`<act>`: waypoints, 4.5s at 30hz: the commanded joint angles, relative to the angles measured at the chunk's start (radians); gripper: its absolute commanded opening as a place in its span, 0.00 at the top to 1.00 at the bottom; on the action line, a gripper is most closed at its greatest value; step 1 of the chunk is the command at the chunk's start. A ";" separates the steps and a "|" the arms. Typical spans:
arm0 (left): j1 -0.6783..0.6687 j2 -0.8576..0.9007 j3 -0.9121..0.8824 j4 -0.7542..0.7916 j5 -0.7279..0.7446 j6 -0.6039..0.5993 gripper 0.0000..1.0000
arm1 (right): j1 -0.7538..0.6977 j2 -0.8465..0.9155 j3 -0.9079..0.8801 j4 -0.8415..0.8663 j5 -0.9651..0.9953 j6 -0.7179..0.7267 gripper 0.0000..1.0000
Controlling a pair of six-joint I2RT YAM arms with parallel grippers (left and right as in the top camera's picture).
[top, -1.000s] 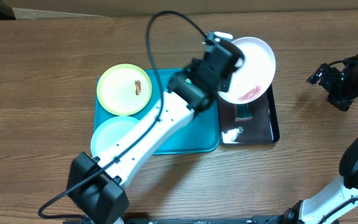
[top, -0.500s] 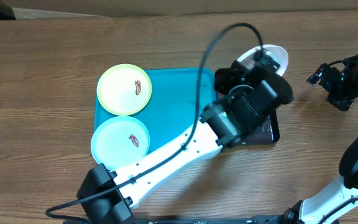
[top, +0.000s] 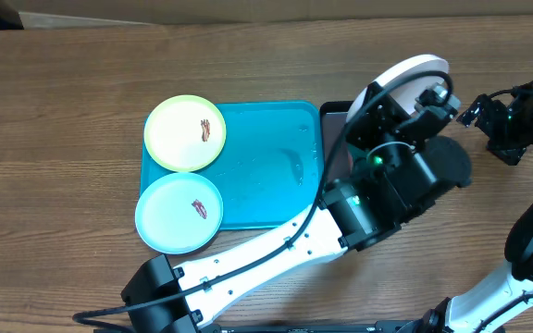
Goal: Clean dirty plates on tray and stack at the side
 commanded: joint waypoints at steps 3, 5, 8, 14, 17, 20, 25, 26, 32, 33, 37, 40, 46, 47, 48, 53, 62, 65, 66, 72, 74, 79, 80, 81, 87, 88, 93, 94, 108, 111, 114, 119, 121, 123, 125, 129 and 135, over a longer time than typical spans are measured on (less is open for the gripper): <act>-0.015 0.006 0.022 0.041 -0.056 0.098 0.96 | -0.003 -0.008 0.021 0.004 -0.005 0.003 0.00; -0.015 0.006 0.022 0.041 -0.056 0.098 0.96 | -0.003 -0.008 0.021 0.004 -0.005 0.003 0.00; -0.015 0.006 0.022 0.041 -0.056 0.098 0.96 | -0.003 -0.008 0.021 0.004 -0.005 0.003 0.00; -0.015 0.006 0.022 0.041 -0.056 0.098 0.96 | -0.003 -0.008 0.021 0.004 -0.005 0.003 0.00; -0.015 0.006 0.022 0.010 -0.056 0.032 0.96 | -0.003 -0.008 0.021 0.004 -0.005 0.003 0.00; -0.019 0.006 0.020 -0.123 -0.024 -0.153 0.96 | -0.003 -0.008 0.021 0.004 -0.005 0.003 0.00; 0.001 0.007 0.018 -0.382 0.100 -0.427 0.96 | -0.003 -0.008 0.021 0.004 -0.005 0.003 0.00; 0.010 0.007 0.018 -0.418 0.121 -0.480 0.96 | -0.003 -0.008 0.021 0.004 -0.005 0.003 0.00; 0.191 0.006 0.018 -0.581 0.556 -0.710 0.96 | -0.003 -0.008 0.021 0.004 -0.005 0.003 0.00; 0.232 0.006 0.018 -0.591 0.640 -0.727 0.96 | -0.003 -0.008 0.021 0.004 -0.005 0.003 0.00; 0.472 0.006 0.018 -0.621 1.097 -0.783 0.96 | -0.003 -0.008 0.021 0.004 -0.005 0.003 0.00; 0.678 0.007 0.018 -0.648 1.445 -0.810 0.96 | -0.003 -0.008 0.021 0.004 -0.005 0.003 0.00; 1.106 0.008 0.018 -0.749 1.830 -0.813 0.96 | -0.003 -0.008 0.021 0.004 -0.005 0.003 0.00; 1.175 0.008 0.018 -0.769 1.827 -0.812 0.96 | -0.003 -0.008 0.021 0.004 -0.005 0.003 0.00; 1.235 0.008 0.018 -0.785 1.816 -0.811 0.96 | -0.003 -0.008 0.021 0.004 -0.005 0.003 0.00; 1.533 0.008 0.018 -0.859 1.641 -0.812 0.96 | -0.003 -0.008 0.021 0.004 -0.005 0.003 0.00; 1.779 0.008 -0.067 -0.790 1.357 -0.883 0.96 | -0.003 -0.008 0.021 0.004 -0.005 0.003 0.00; 1.806 0.008 -0.143 -0.703 1.288 -0.912 0.96 | -0.003 -0.008 0.021 0.004 -0.005 0.003 0.00; 1.809 0.008 -0.174 -0.666 1.268 -0.920 0.96 | -0.003 -0.008 0.021 0.004 -0.005 0.003 0.00; 1.807 0.008 -0.351 -0.444 1.238 -0.921 0.96 | -0.003 -0.008 0.021 0.004 -0.005 0.003 0.00; 1.807 0.008 -0.388 -0.400 1.238 -0.921 0.96 | -0.003 -0.008 0.021 0.004 -0.005 0.003 0.00; 1.807 0.008 -0.436 -0.336 1.238 -0.921 0.76 | -0.003 -0.008 0.021 0.004 -0.005 0.003 0.00; 1.807 0.008 -0.436 -0.335 1.239 -0.921 0.59 | -0.003 -0.008 0.021 0.004 -0.005 0.003 0.00; 1.807 0.008 -0.436 -0.336 1.252 -0.920 0.44 | -0.003 -0.008 0.021 0.004 -0.005 0.003 0.00; 1.804 0.008 -0.435 -0.349 1.617 -0.789 0.13 | -0.003 -0.008 0.021 0.004 -0.005 0.003 0.00; 1.801 0.006 -0.432 -0.357 1.676 -0.789 0.12 | -0.003 -0.008 0.021 0.004 -0.005 0.003 0.00; 1.739 -0.012 -0.406 -0.418 1.779 -0.780 0.15 | -0.003 -0.008 0.021 0.004 -0.005 0.003 0.00; 1.721 -0.017 -0.404 -0.428 1.766 -0.774 0.19 | -0.003 -0.008 0.021 0.004 -0.005 0.003 0.00; 1.370 -0.041 -0.400 -0.591 1.499 -0.734 0.30 | -0.003 -0.008 0.021 0.004 -0.005 0.003 0.00; 1.326 -0.069 -0.400 -0.629 1.500 -0.695 0.29 | -0.003 -0.008 0.021 0.004 -0.005 0.003 0.00; 1.277 -0.118 -0.400 -0.649 1.496 -0.665 0.29 | -0.003 -0.008 0.021 0.004 -0.005 0.003 0.00; 1.201 -0.218 -0.400 -0.674 1.496 -0.666 0.27 | -0.003 -0.008 0.021 0.004 -0.005 0.003 0.00; 1.175 -0.245 -0.400 -0.683 1.496 -0.669 0.27 | -0.003 -0.008 0.021 0.004 -0.005 0.003 0.00; 1.150 -0.255 -0.400 -0.687 1.497 -0.687 0.26 | -0.003 -0.008 0.021 0.004 -0.005 0.003 0.00; 1.126 -0.256 -0.400 -0.688 1.496 -0.701 0.26 | -0.003 -0.008 0.021 0.004 -0.005 0.003 0.00; 1.093 -0.255 -0.400 -0.686 1.492 -0.722 0.25 | -0.003 -0.008 0.021 0.004 -0.005 0.003 0.00; 1.086 -0.255 -0.400 -0.699 1.483 -0.729 0.24 | -0.003 -0.008 0.021 0.004 -0.005 0.003 0.00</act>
